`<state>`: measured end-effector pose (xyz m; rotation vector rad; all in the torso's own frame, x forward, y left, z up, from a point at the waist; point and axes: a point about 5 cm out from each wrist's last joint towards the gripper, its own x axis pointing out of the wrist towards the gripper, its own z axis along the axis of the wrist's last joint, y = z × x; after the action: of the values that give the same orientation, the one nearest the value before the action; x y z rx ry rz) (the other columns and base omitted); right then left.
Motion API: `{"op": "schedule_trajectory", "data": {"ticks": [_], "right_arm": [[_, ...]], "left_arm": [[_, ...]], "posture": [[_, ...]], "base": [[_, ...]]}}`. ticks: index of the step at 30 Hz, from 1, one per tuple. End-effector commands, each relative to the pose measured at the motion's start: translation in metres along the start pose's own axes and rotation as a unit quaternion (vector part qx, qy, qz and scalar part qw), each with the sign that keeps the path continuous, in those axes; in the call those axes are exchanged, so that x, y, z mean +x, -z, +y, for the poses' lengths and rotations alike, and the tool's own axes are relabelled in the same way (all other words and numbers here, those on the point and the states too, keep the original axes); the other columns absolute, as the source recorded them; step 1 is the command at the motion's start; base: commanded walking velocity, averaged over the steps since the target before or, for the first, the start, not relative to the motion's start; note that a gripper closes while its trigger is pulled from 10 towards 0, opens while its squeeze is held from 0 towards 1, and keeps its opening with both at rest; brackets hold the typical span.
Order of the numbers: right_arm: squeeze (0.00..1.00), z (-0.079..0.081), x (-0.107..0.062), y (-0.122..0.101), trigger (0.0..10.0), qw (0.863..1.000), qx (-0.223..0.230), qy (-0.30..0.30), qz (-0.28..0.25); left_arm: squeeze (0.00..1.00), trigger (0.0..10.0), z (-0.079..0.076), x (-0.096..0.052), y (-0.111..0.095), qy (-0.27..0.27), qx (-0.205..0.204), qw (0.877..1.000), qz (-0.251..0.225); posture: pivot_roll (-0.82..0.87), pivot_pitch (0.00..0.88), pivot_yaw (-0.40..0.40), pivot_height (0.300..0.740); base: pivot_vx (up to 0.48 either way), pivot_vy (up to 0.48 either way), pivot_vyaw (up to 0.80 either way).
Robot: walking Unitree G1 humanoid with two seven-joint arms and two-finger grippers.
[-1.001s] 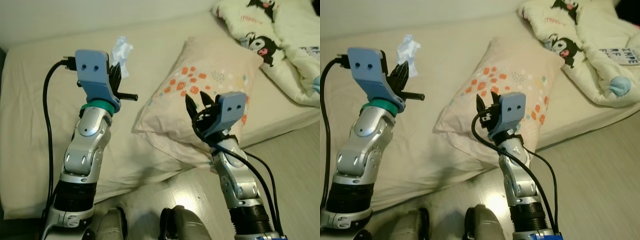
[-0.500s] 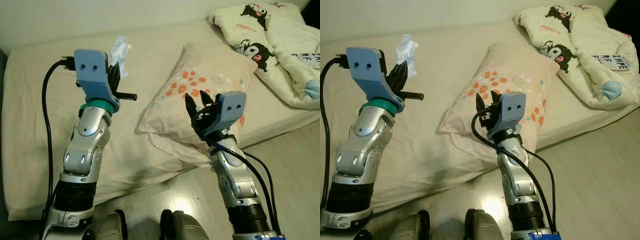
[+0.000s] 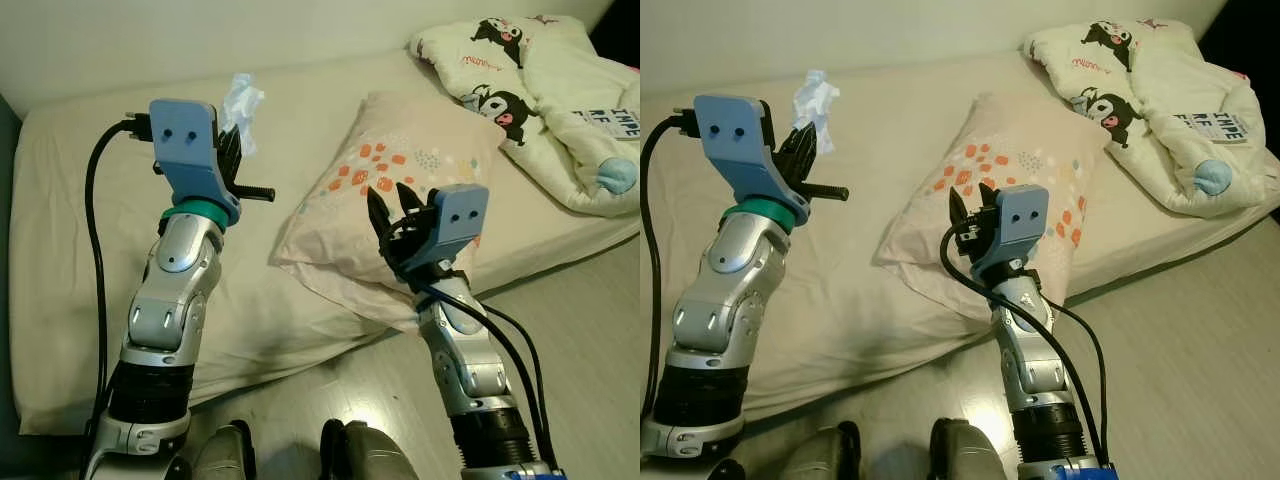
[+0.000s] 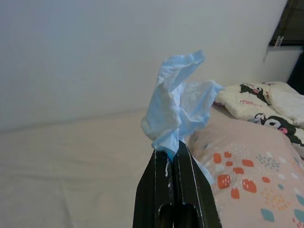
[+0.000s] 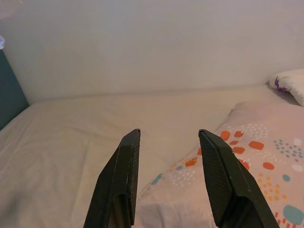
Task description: Clean up the room
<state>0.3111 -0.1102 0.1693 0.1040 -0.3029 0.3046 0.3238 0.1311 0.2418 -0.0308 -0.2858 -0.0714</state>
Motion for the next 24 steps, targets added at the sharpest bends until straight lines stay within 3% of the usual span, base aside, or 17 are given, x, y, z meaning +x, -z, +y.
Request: {"op": "schedule_trajectory", "data": {"ticks": [1, 15, 24], "right_arm": [[0.00, -0.0011, -0.0009, 0.0031, 10.0, 1.000, -0.003, 0.001, 0.004], [0.00, -0.0007, -0.0006, 0.0045, 10.0, 1.000, -0.007, -0.002, 0.007], [0.00, -0.0006, -0.0003, 0.0051, 10.0, 1.000, -0.007, -0.003, 0.007]], "left_arm": [[0.00, 10.0, -0.0014, -0.0023, 0.0050, 0.004, 0.000, 1.000, 0.011], [0.00, 10.0, -0.0008, -0.0028, 0.0054, 0.001, 0.002, 1.000, 0.012], [0.00, 10.0, -0.0005, -0.0029, 0.0060, 0.000, 0.003, 1.000, 0.014]], "posture": [[-0.05, 0.068, -0.023, 0.740], [-0.05, 0.068, -0.023, 0.740], [-0.04, 0.064, -0.022, 0.740]], "base": [[0.000, 0.000, 0.00], [0.000, 0.000, 0.00], [-0.271, 0.000, 0.00]]}}
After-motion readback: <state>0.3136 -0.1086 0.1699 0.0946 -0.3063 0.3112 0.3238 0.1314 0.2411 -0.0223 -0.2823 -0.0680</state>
